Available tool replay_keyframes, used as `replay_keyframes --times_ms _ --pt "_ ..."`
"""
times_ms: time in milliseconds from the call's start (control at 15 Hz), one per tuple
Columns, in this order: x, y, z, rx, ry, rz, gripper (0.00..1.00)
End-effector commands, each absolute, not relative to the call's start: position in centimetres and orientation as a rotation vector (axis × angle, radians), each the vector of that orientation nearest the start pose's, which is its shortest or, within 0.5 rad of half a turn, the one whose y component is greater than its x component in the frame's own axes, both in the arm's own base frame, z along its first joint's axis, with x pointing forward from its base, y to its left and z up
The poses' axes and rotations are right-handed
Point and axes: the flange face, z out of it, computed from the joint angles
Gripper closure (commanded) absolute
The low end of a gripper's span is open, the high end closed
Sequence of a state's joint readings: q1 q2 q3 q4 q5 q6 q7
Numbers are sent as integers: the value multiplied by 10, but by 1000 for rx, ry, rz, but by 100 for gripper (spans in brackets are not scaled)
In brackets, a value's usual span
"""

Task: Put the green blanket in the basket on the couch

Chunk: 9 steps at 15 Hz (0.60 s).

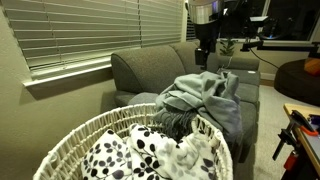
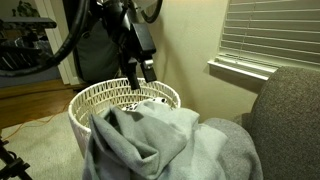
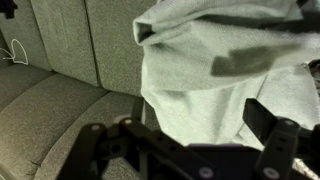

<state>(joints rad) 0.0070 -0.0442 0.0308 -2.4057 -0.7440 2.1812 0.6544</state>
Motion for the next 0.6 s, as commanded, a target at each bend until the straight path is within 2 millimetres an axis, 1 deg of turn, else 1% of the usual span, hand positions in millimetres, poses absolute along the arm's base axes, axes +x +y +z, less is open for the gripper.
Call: replay_keyframes --times_ms 0,200,533 --pt "481 10 328 2577 -121 67 0" --pt "494 21 326 2594 -85 88 0" --pt "529 44 312 2639 -2 122 0"
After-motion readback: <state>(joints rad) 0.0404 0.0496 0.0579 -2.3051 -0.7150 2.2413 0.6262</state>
